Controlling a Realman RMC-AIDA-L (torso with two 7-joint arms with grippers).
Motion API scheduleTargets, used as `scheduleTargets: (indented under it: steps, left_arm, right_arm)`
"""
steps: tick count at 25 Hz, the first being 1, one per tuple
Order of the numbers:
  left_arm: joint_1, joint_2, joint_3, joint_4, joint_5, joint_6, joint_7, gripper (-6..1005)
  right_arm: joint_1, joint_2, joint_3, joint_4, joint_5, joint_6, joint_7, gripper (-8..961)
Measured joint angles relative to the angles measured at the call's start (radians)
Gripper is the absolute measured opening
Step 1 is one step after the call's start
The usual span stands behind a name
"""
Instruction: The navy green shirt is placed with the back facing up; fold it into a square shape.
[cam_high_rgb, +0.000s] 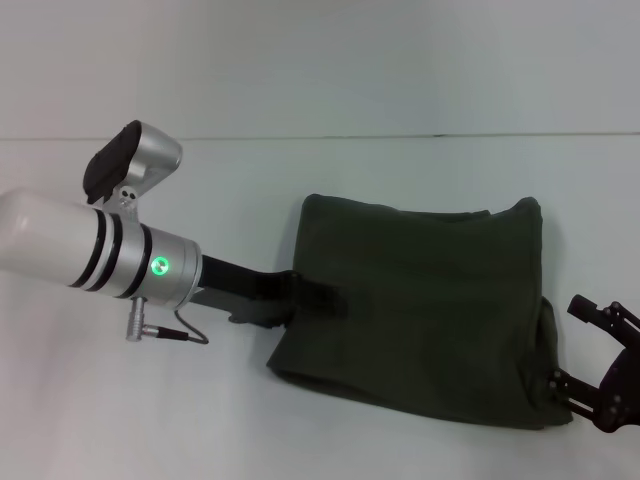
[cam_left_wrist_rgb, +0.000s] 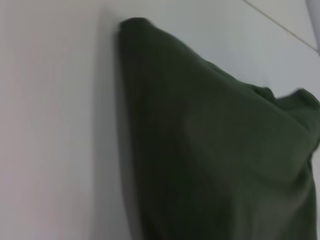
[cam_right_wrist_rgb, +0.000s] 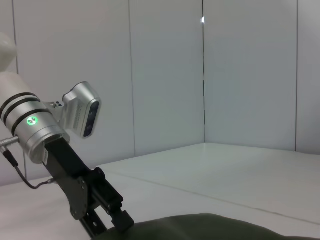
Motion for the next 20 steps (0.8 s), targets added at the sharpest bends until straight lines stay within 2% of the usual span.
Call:
scheduleTargets:
  steps: [3, 15, 20]
  left_arm:
    - [0.002, -0.005, -0.001, 0.002, -0.007, -0.008, 0.015, 831]
    - [0.017, 0.000, -0.011, -0.004, -0.009, -0.025, 0.044, 362]
    - [0.027, -0.006, -0.012, -0.005, -0.022, -0.027, 0.066, 175]
  right_arm:
    - [0.001, 0.000, -0.002, 0.000, 0.000, 0.001, 0.000, 905]
    - [0.006, 0.000, 0.004, 0.000, 0.000, -0.004, 0.002, 905]
    - [0.008, 0.000, 0.003, 0.000, 0.000, -0.005, 0.002, 905]
